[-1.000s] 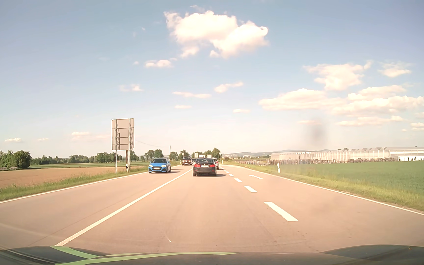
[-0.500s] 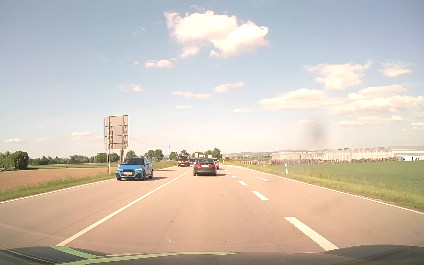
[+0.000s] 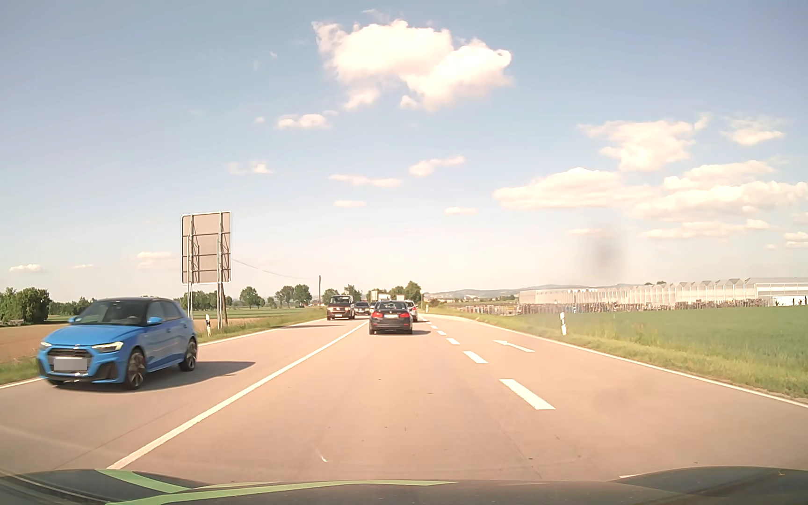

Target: Follow the waypoints while adhering to traffic rules and regulations

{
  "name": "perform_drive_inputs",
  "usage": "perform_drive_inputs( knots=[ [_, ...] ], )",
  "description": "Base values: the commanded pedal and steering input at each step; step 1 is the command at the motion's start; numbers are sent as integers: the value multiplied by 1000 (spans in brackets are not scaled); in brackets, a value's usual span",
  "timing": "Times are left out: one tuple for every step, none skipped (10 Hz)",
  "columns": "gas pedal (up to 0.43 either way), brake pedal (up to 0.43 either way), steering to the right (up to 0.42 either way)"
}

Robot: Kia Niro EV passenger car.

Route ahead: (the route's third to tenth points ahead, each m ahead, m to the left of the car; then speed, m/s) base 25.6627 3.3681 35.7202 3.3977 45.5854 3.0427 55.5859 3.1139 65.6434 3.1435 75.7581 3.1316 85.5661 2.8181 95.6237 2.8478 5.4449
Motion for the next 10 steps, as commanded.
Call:
perform_drive_inputs(
  knots=[
    [67,0,-1],
    [67,0,-1],
    [67,0,0],
    [67,0,0],
    [67,0,0],
    [67,0,0],
    [67,0,0],
    [67,0,0],
    [67,0,0],
    [67,0,0]
  ],
)
